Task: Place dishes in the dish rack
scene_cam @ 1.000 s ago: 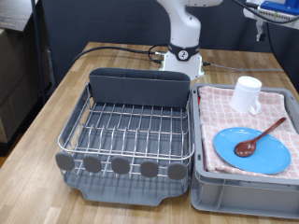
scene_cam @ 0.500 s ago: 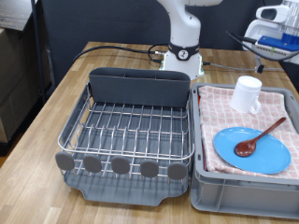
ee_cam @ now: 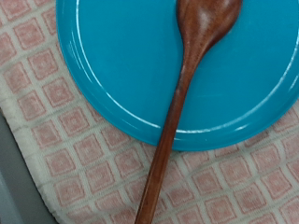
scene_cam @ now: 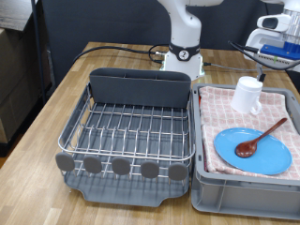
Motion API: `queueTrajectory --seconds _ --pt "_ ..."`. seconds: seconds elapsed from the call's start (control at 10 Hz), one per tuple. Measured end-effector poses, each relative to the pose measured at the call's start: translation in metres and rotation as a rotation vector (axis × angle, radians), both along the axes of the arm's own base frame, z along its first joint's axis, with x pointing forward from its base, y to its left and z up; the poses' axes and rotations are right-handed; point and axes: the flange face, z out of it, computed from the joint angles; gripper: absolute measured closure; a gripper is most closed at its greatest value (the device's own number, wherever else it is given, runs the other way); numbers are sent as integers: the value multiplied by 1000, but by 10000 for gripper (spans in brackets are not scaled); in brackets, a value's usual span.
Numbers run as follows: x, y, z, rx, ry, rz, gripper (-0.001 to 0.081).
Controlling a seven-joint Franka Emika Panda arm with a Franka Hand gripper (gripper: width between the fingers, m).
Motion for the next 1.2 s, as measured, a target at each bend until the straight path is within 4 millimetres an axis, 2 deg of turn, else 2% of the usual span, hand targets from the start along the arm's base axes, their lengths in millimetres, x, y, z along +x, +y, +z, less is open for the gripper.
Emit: queueTrajectory --seconds 0.6,1.2 --pt "14 6 -45 10 -47 -102 3" --pt "17 1 -93 29 -74 -163 3"
